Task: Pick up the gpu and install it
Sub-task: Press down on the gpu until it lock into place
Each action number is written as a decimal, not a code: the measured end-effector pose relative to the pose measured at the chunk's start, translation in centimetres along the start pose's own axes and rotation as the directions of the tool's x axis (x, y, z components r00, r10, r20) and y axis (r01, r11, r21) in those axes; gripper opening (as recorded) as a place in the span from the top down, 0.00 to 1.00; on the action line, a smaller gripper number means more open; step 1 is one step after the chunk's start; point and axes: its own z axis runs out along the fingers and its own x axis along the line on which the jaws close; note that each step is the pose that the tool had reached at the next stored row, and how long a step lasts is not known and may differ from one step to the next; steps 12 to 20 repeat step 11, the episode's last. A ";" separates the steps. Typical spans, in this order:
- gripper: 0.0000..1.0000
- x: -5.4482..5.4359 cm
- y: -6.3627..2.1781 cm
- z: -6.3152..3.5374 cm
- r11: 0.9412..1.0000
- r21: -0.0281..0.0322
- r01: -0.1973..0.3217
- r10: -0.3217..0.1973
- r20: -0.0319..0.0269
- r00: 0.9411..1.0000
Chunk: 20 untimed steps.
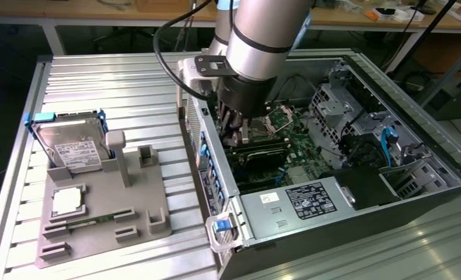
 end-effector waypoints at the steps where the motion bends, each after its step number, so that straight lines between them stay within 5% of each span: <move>1: 0.89 0.0 -0.64 -0.06 1.000 0.000 0.000 0.000 0.000 1.000; 4: 0.89 -0.1 -2.19 -0.19 1.000 0.000 0.000 0.000 0.000 1.000; 20: 0.89 -0.1 -2.22 -0.20 1.000 0.000 0.000 0.000 0.000 1.000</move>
